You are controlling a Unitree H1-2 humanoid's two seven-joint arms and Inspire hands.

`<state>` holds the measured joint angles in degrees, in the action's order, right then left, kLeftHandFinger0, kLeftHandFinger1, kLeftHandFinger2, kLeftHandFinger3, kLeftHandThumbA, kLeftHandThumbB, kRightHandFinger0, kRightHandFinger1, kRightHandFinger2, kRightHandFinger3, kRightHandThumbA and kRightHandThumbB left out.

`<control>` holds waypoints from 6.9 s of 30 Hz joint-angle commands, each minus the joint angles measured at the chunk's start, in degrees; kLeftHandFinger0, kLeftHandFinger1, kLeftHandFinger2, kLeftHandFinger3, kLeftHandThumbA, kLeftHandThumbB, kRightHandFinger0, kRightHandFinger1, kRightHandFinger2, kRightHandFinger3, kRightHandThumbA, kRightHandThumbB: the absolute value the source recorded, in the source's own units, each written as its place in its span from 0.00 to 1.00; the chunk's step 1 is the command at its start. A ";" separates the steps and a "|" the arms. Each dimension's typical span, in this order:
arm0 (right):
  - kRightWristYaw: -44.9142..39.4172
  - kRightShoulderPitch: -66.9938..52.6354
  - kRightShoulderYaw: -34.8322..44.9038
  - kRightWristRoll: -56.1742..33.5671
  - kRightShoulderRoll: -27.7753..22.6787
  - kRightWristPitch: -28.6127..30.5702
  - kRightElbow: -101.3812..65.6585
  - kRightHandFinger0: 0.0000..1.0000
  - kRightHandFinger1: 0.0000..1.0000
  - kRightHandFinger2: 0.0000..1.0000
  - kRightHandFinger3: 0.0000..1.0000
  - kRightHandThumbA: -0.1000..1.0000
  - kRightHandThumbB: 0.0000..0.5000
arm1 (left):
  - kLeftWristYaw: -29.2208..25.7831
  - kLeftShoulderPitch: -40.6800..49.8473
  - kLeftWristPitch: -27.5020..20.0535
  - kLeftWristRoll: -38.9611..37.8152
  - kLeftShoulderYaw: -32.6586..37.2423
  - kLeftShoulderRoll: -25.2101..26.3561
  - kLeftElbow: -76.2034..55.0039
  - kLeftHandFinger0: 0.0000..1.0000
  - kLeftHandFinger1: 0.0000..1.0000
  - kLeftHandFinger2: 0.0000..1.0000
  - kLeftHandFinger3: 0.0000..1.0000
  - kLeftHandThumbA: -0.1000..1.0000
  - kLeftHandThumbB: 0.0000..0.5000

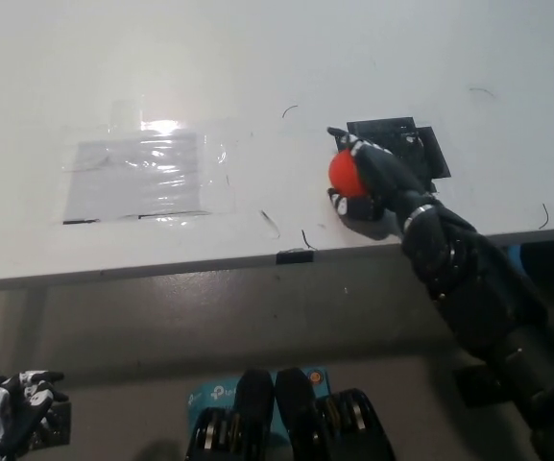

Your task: The robot uses right hand to squeeze a small tennis ball placed on the black area of the table

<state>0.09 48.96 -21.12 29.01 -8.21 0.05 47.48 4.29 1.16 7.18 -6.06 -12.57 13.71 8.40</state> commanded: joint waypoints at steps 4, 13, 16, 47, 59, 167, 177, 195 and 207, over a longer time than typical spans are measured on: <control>-0.32 0.97 -2.22 2.44 -3.65 1.62 -0.07 0.97 1.00 1.00 1.00 0.12 0.11 | 1.00 0.44 -1.52 -0.42 0.21 1.28 -2.01 0.19 0.24 0.44 0.53 0.50 0.12; -0.90 -0.39 -5.52 2.52 -2.06 6.98 3.54 0.20 0.29 0.51 1.00 0.17 0.00 | 1.82 0.86 -2.15 -1.06 0.06 1.10 -2.65 0.18 0.25 0.44 0.53 0.48 0.10; 0.93 0.39 -6.46 3.54 -1.26 8.96 4.18 0.00 0.11 0.33 1.00 0.01 0.00 | 1.88 0.31 -3.02 -0.76 0.34 1.08 -2.37 0.18 0.26 0.45 0.52 0.52 0.10; 32.55 -2.86 4.90 5.36 -1.54 18.12 -4.98 0.00 0.00 0.34 0.27 0.00 0.41 | 2.72 1.61 -5.21 -0.82 0.21 1.28 -1.44 0.18 0.24 0.43 0.54 0.49 0.17; 29.61 -4.89 7.94 3.90 0.65 17.83 -10.36 0.00 0.00 0.34 0.28 0.00 0.54 | 2.92 2.02 -5.40 -1.35 -0.21 1.46 -1.68 0.21 0.26 0.44 0.58 0.44 0.14; 3.81 -5.86 -5.10 11.46 -4.52 -7.43 -18.78 1.00 1.00 1.00 1.00 0.84 1.00 | 5.15 1.28 -7.60 -1.43 0.30 3.90 1.00 0.17 0.23 0.33 0.50 0.45 0.33; 1.83 -12.46 1.97 8.86 -7.15 -6.24 -34.67 1.00 1.00 1.00 1.00 0.80 1.00 | 4.76 1.60 -6.62 -2.38 -0.54 3.47 0.90 0.12 0.20 0.29 0.48 0.42 0.31; 8.78 -39.70 21.85 -9.56 -5.15 9.56 -50.37 0.89 1.00 1.00 1.00 0.35 0.53 | 5.15 1.60 -9.53 -3.45 -1.71 3.44 3.03 0.14 0.21 0.29 0.44 0.44 0.39; 13.83 -50.61 31.10 -19.51 1.93 26.63 -31.77 0.31 0.41 0.63 0.78 0.20 0.44 | 3.04 1.53 -8.80 -1.15 -1.75 3.53 3.46 0.23 0.26 0.34 0.50 0.51 0.39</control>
<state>6.85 -0.49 4.78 20.69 -8.73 9.37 10.95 8.48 3.22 1.42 -7.35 -13.23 15.74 11.96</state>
